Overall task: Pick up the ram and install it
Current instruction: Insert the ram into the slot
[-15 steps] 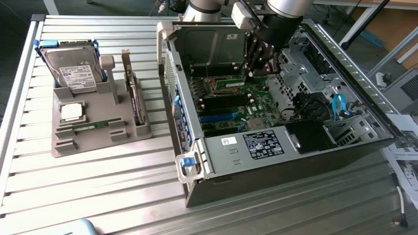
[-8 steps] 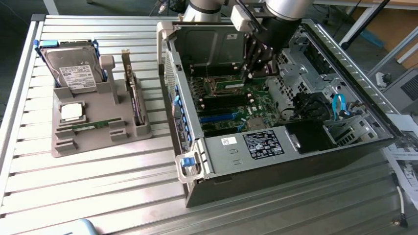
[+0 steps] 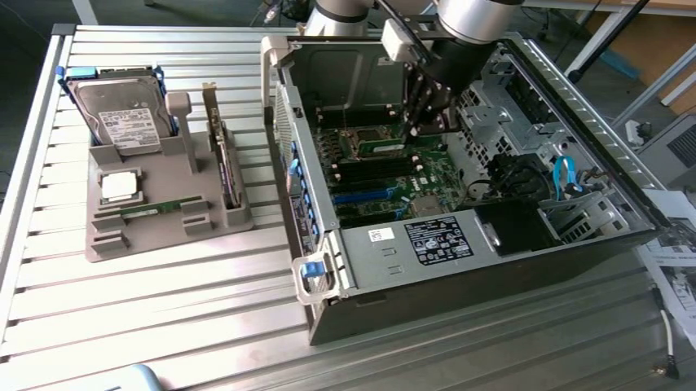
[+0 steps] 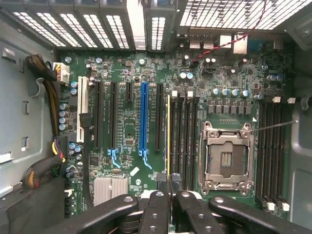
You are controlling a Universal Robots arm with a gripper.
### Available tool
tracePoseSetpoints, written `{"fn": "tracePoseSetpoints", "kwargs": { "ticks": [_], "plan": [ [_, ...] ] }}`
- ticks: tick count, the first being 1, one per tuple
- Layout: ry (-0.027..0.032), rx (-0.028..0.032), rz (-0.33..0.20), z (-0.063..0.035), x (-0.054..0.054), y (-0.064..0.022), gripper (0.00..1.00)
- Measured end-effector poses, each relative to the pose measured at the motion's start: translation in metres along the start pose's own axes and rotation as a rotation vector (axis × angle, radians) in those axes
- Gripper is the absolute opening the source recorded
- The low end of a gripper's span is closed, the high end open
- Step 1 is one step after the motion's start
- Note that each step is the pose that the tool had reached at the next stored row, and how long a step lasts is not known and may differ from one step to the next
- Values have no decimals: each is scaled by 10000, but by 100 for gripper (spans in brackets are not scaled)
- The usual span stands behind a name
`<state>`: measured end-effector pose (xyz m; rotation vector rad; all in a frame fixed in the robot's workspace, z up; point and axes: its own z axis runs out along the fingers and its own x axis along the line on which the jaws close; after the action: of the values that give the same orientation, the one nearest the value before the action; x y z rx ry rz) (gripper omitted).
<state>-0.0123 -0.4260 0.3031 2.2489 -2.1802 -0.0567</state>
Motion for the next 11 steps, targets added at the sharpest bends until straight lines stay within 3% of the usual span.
{"fn": "tracePoseSetpoints", "kwargs": {
  "ticks": [11],
  "plan": [
    [2,-1,-46,151,3,-5,12]
  ]
}}
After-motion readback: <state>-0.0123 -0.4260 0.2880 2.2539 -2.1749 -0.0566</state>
